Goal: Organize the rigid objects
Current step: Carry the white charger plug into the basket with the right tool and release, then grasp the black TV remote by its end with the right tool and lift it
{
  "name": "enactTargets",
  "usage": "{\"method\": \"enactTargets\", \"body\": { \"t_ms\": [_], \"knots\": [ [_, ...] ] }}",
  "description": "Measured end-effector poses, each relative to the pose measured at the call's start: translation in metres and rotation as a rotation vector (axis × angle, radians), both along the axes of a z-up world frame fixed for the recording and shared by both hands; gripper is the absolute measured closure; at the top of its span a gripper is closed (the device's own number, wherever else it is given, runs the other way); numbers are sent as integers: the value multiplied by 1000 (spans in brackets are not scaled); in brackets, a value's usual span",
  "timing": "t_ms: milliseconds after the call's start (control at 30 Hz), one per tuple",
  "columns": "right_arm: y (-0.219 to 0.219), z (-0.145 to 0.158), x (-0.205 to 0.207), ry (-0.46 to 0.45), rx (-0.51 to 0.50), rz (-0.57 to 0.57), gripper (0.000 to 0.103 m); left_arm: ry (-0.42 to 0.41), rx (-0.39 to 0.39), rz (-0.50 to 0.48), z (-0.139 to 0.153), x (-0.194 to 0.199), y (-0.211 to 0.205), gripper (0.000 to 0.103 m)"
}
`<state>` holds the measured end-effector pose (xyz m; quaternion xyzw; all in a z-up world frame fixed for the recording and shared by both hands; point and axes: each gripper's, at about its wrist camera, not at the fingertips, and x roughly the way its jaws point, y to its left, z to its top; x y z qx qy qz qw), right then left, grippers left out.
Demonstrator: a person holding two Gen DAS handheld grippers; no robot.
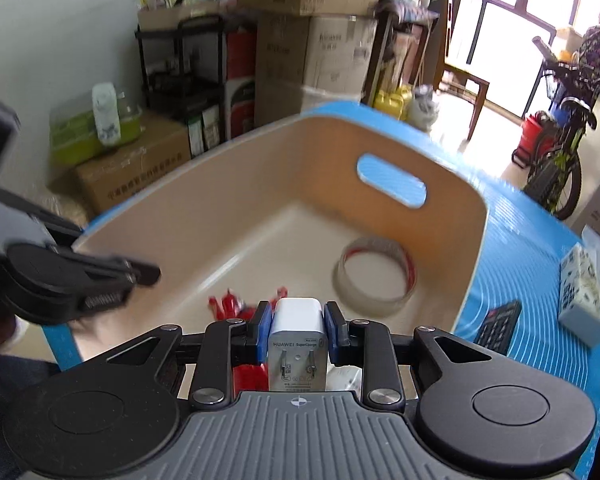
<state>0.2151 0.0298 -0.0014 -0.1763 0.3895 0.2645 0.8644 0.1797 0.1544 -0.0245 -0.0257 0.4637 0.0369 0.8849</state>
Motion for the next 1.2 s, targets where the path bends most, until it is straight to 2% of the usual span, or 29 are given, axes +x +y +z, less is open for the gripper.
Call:
{"method": "enactTargets", "body": {
  "t_ms": [67,200,267,333,400,467,700,867,1000,1200],
  "knots": [
    [0,-10,1,30,-20,-7,67,0,0,0,0,0,0,98],
    [3,-17,-3,26,-57,16,66,-3,2,-4,0,1,0,98],
    [3,-16,-4,26,-44,12,60,1,-2,0,0,2,1,98],
    [-1,-11,-3,20,-22,3,56,0,-3,0,0,2,1,98],
    [-7,-4,-4,4,4,-8,46,1,0,-1,0,3,0,98],
    [-14,4,-6,-10,36,-25,40,1,-2,0,-1,2,0,98],
    [-51,37,-14,-74,145,-114,34,0,-4,2,-2,2,0,98],
    [-92,52,-14,-123,173,-204,32,0,-5,2,-2,2,-1,98],
    [-131,48,-9,-127,161,-289,31,-1,-4,2,-2,2,-1,98],
    [-170,17,-1,-88,118,-390,32,-1,-5,2,-2,2,-1,98]
  ]
}}
